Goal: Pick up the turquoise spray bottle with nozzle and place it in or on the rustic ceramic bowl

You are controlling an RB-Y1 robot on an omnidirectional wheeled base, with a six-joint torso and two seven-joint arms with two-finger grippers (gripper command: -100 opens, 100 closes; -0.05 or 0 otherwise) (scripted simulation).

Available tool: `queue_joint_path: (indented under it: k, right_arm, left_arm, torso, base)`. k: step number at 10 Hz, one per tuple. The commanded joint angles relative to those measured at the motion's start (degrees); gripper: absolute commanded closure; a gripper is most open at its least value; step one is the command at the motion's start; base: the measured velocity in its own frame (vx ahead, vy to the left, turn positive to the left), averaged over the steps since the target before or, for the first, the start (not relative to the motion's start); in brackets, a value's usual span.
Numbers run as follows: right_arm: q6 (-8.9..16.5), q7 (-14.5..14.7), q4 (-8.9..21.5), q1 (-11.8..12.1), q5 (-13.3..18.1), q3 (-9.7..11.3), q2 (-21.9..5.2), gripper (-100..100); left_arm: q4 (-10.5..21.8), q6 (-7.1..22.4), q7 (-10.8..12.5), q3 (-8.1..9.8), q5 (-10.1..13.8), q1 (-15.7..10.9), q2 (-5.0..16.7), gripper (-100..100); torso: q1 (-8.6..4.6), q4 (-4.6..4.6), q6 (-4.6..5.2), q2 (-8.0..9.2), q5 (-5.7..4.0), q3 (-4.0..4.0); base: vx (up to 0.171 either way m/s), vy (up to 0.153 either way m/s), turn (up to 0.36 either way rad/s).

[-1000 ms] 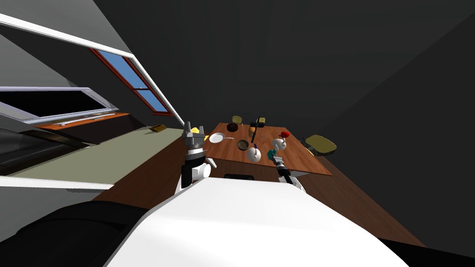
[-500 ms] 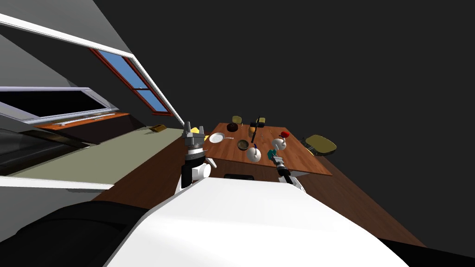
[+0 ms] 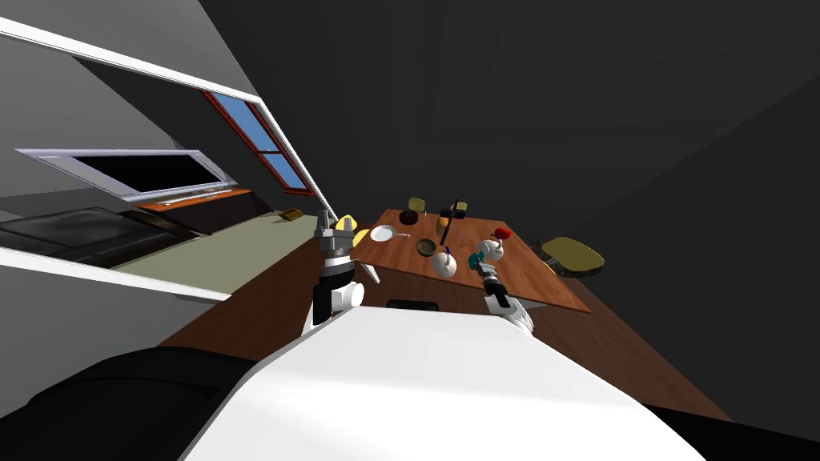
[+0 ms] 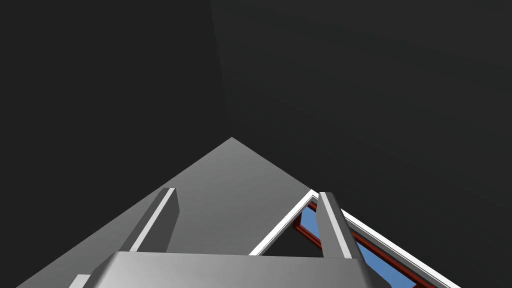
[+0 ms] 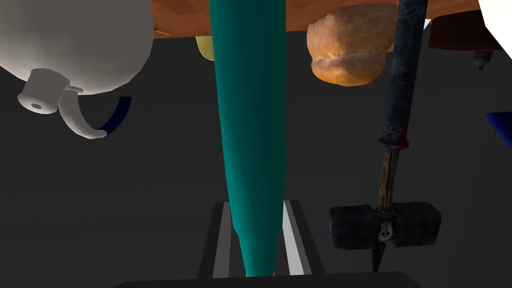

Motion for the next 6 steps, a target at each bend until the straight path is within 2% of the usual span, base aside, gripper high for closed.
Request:
queue_joint_path:
  k: [1, 3, 4, 5, 6]
  right_arm:
    - [1.64, -0.54, -2.00, 0.57, -1.15, -0.28, -0.41, 100]
    - [6.27, -1.63, -4.03, -1.00, -4.93, -1.84, -2.24, 100]
    - [6.27, -1.63, -4.03, -1.00, -5.58, -1.84, -2.24, 100]
    - [8.97, -2.31, -5.09, -1.81, -7.71, -2.76, -3.23, 100]
    - [8.97, -2.31, -5.09, -1.81, -8.17, -2.76, -3.23, 100]
  left_arm:
    - [0.00, 0.00, 0.00, 0.00, 0.00, 0.00, 0.00, 0]
    - [0.00, 0.00, 0.00, 0.00, 0.00, 0.01, 0.00, 0]
    - [0.00, 0.00, 0.00, 0.00, 0.00, 0.00, 0.00, 0]
    - [0.00, 0.00, 0.00, 0.01, 0.00, 0.01, 0.00, 0]
    - [0.00, 0.00, 0.00, 0.00, 0.00, 0.01, 0.00, 0]
  torso:
    - [0.00, 0.00, 0.00, 0.00, 0.00, 0.00]
    - [-0.06, 0.01, 0.07, -0.02, -0.02, 0.00]
    - [-0.04, 0.01, -0.01, -0.01, -0.06, 0.00]
    - [-0.13, -0.02, 0.14, -0.03, -0.08, -0.02]
    - [-0.17, 0.01, 0.09, -0.03, -0.10, -0.01]
  base:
    - [-0.076, 0.013, 0.072]
    - [-0.081, 0.025, 0.206]
    - [-0.071, 0.013, 0.117]
    - [-0.073, 0.018, 0.174]
    - [-0.056, 0.004, 0.086]
